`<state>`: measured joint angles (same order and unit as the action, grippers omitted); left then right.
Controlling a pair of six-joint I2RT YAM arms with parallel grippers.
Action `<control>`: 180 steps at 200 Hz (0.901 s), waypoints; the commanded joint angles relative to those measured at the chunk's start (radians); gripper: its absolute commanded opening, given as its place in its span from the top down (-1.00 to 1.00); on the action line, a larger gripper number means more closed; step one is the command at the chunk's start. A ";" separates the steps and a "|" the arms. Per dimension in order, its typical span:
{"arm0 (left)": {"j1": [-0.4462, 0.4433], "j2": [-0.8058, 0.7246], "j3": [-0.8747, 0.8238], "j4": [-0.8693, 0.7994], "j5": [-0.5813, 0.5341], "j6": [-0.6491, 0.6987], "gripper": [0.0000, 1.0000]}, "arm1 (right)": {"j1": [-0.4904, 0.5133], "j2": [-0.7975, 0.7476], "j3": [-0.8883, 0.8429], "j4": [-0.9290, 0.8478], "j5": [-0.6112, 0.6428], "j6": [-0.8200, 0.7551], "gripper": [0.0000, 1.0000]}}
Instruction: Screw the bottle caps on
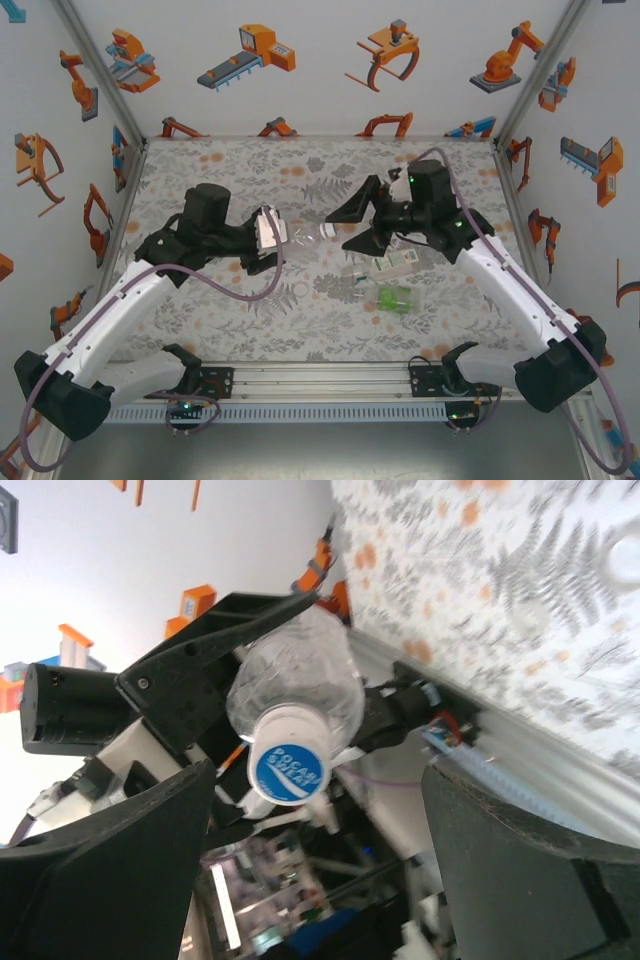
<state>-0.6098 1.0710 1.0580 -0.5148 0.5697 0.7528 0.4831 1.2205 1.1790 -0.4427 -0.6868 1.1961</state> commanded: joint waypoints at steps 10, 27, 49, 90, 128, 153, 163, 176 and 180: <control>-0.002 -0.030 -0.009 0.025 0.036 -0.034 1.00 | -0.042 -0.052 0.101 -0.130 0.010 -0.474 -0.45; -0.002 -0.036 -0.018 0.032 0.039 -0.050 1.00 | -0.042 -0.064 0.110 -0.098 -0.015 -0.669 -0.38; -0.002 -0.034 -0.022 0.039 0.071 -0.068 1.00 | -0.043 -0.111 0.052 0.035 -0.136 -0.906 -0.28; -0.002 -0.030 -0.020 0.044 0.176 -0.086 1.00 | -0.041 -0.223 -0.082 0.244 -0.434 -1.484 -0.29; -0.002 0.004 0.006 0.026 0.258 -0.095 1.00 | -0.025 -0.142 -0.032 0.295 -0.468 -1.526 -0.20; -0.002 0.017 0.016 0.023 0.266 -0.095 1.00 | -0.003 -0.109 -0.011 0.297 -0.473 -1.529 -0.20; 0.000 0.020 0.021 0.021 0.266 -0.095 1.00 | 0.001 -0.104 -0.008 0.273 -0.471 -1.549 -0.17; -0.001 0.024 0.025 0.021 0.267 -0.093 1.00 | 0.006 -0.106 -0.015 0.256 -0.456 -1.573 -0.10; -0.001 0.025 0.025 0.022 0.266 -0.093 1.00 | 0.006 -0.108 -0.021 0.257 -0.453 -1.574 -0.07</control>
<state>-0.6098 1.0931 1.0451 -0.4938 0.7845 0.6678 0.4789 1.1275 1.1278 -0.1951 -1.1110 -0.2943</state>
